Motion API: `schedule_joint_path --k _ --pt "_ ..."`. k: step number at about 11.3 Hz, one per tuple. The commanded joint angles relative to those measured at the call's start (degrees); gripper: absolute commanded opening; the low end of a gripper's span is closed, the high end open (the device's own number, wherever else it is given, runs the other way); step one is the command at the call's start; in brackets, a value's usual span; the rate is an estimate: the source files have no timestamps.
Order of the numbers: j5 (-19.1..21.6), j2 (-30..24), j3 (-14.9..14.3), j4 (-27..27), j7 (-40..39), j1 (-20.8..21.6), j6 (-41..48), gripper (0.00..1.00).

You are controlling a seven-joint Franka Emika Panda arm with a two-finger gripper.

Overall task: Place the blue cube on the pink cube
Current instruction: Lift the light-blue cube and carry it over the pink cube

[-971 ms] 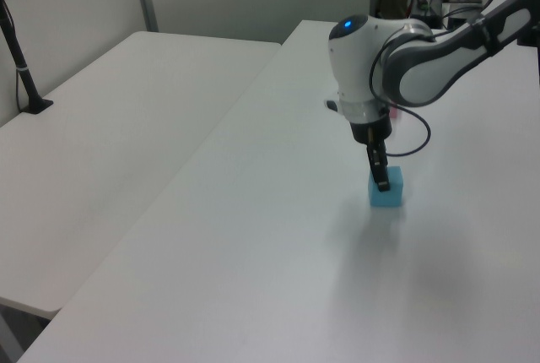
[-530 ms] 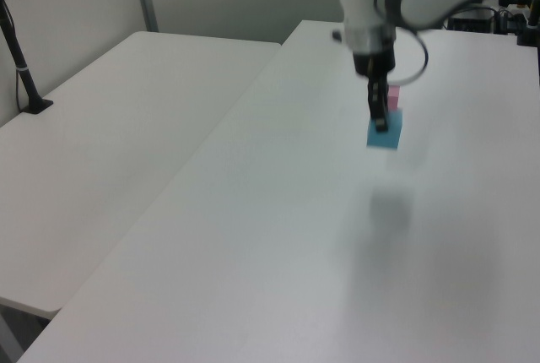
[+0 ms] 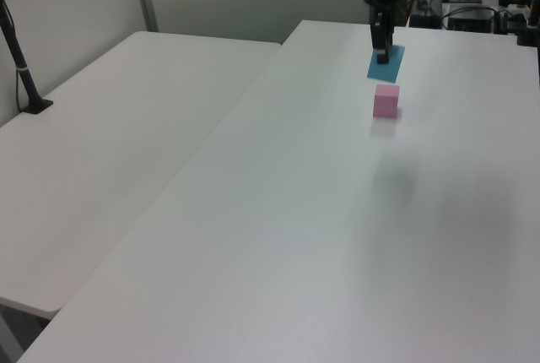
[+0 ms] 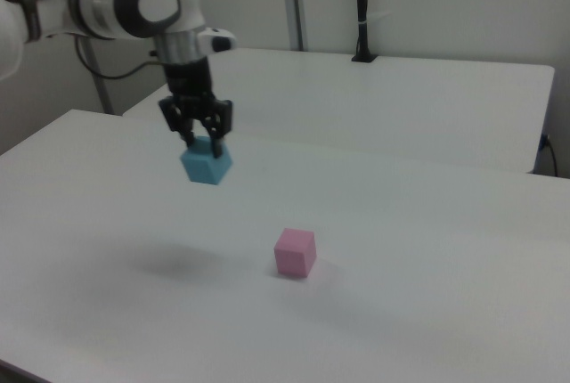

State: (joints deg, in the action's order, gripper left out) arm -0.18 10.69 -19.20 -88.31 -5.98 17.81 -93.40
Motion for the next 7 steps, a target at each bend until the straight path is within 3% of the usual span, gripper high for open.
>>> schedule_joint_path --k 1,5,7 --pt "1.4 6.9 -6.8 5.7 -8.2 -1.9 1.0 0.25" --pt "2.1 12.8 -8.7 5.3 -11.7 -5.9 -5.8 0.25" --pt "2.3 13.9 -9.5 3.9 -13.0 -6.0 -8.5 0.25"
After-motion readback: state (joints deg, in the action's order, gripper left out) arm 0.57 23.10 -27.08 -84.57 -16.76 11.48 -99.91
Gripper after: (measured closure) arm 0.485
